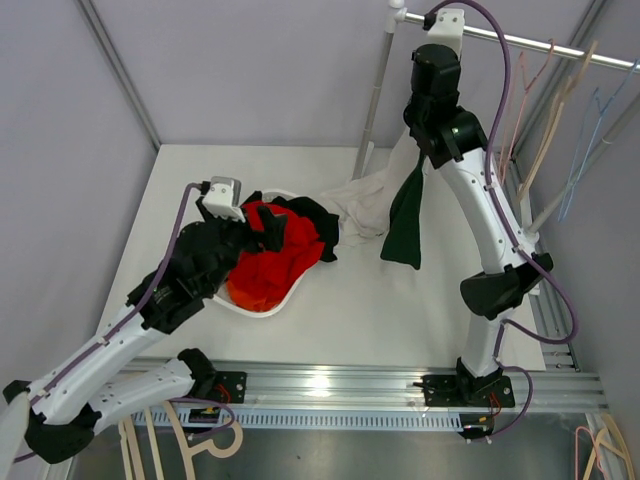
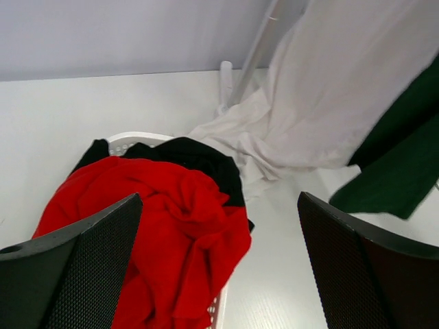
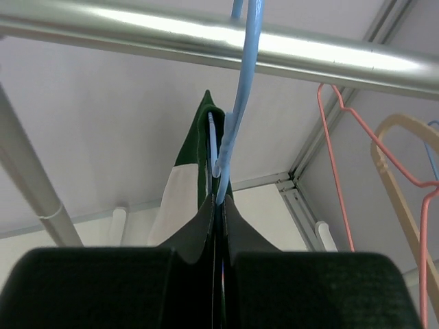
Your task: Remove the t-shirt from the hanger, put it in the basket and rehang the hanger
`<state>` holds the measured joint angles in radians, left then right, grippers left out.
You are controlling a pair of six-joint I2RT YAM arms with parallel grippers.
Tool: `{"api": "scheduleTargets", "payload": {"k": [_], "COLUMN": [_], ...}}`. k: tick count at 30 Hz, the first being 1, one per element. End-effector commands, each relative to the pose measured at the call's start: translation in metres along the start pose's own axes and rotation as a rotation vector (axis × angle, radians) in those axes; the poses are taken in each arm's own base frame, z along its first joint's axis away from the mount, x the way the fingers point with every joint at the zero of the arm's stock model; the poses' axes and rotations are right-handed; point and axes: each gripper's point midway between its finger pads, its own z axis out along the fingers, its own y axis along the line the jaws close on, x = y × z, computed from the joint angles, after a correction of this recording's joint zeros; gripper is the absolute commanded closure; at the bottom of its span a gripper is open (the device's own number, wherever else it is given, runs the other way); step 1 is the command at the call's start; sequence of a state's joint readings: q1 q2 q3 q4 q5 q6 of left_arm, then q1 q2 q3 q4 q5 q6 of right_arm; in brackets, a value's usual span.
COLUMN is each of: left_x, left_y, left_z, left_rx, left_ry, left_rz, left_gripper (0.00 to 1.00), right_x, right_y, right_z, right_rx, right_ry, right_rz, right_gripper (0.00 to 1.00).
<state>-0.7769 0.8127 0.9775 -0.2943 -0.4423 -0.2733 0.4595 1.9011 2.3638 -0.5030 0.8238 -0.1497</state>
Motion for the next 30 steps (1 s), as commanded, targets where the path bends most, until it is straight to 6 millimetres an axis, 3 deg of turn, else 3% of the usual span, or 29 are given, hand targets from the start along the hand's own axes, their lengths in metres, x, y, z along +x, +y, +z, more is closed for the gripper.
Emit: {"api": "scheduleTargets", "payload": {"k": [1,9,10,15,16,18,22,26,29,30], "left_x": [-0.02,-0.034,-0.041,-0.051,-0.041,-0.045,-0.031,-0.013,-0.01,0.005], "left_y": [-0.022,-0.103,-0.114,-0.177,-0.19,-0.214,-0.259,-0.285,-0.296,-0.304], "left_z": [-0.006,-0.017,-0.02,-0.037,-0.032,-0.039,-0.039,-0.035,-0.028,-0.02], "left_rx": [0.077,0.32,0.349,0.493,0.509,0.564,0.673,0.744,0.747,0.745], "left_ry": [-0.061,-0.137,-0.178,-0.28,-0.268,-0.304,-0.34,-0.322,-0.33,-0.308], "left_rz": [0.065,0.298,0.295,0.372,0.408,0.4,0.362,0.331,0.329,0.359], "left_gripper": [0.01,0.01,0.01,0.01,0.01,0.01,0.01,0.0,0.0,0.0], "right_x": [-0.07,-0.084,-0.08,-0.077,-0.079,-0.074,-0.076,-0.08,-0.082,-0.084], "right_y": [-0.035,-0.044,-0.039,-0.052,-0.059,-0.059,-0.06,-0.059,-0.058,-0.058], "right_z": [-0.035,-0.074,-0.079,-0.102,-0.109,-0.115,-0.129,-0.137,-0.143,-0.148], "right_rx": [0.018,-0.015,-0.022,-0.02,-0.022,-0.016,-0.032,-0.045,-0.058,-0.065], "right_ry": [-0.161,-0.17,-0.158,-0.139,-0.139,-0.125,-0.121,-0.126,-0.123,-0.126], "right_rz": [0.116,0.134,0.132,0.219,0.241,0.276,0.311,0.307,0.306,0.315], "right_gripper": [1.0,1.0,1.0,1.0,1.0,1.0,1.0,1.0,1.0,1.0]}}
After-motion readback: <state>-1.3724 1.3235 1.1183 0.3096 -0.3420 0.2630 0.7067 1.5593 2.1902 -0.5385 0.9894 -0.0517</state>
